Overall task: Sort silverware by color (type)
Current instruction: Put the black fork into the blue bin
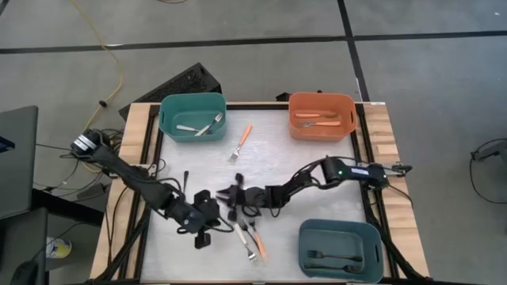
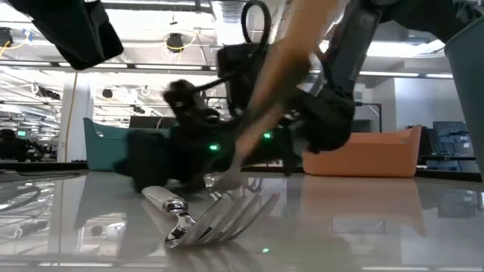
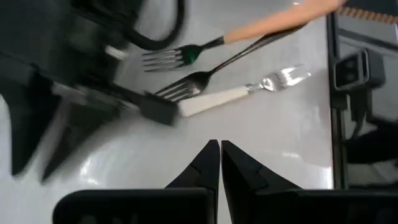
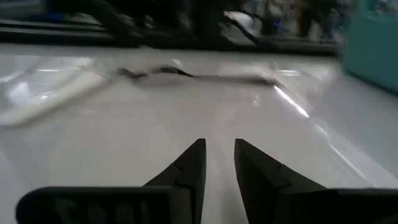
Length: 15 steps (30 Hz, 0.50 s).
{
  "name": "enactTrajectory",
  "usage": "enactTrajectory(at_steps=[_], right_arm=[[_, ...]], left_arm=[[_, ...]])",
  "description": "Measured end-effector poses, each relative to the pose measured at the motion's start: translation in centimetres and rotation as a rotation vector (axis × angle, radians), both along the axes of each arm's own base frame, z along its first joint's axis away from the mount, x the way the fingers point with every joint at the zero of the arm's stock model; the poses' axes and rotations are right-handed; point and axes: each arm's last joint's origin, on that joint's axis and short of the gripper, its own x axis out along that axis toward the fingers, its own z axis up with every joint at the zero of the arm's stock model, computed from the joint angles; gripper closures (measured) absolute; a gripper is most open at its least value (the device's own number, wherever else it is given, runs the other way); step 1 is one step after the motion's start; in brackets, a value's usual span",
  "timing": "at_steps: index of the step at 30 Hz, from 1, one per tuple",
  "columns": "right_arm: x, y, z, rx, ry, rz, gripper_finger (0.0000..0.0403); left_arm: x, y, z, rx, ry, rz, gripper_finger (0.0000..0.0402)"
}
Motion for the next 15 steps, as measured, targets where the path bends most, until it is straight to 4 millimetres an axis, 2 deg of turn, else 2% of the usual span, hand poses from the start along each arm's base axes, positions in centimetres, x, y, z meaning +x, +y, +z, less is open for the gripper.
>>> enactTrajectory(at_steps=[2, 3, 6, 9, 12, 15], right_arm=[[1.1, 0.3, 0.0, -0.071, -0.002, 0.021, 0.0295], [1.6, 0.4, -0.1, -0.053, -0.011, 0.018, 0.0295], [3.5, 0.6, 0.7, 0.135, -0.098, -0.028, 0.0295], [5.7, 0.3, 2.4, 0.303, -0.134, -0.072, 0.0295], [7.2, 0.4, 5.4, 0.334, -0.065, -0.075, 0.0295], [7.6, 0.1, 9.7, 0.342, -0.045, -0.038, 0.0295]], left_arm=[[0.1, -0.1, 0.0, -0.039, 0.023, -0.015, 0.0401], [0.0, -0.2, 0.0, -0.039, 0.025, -0.024, 0.0401], [-0.3, -0.4, -0.1, 0.011, 0.017, -0.036, 0.0401], [-0.6, -0.5, 0.0, 0.064, 0.016, -0.046, 0.0401], [-0.9, -0.4, 0.1, 0.137, 0.009, -0.089, 0.0401], [-1.2, -0.3, 0.9, 0.194, -0.043, -0.119, 0.0401]])
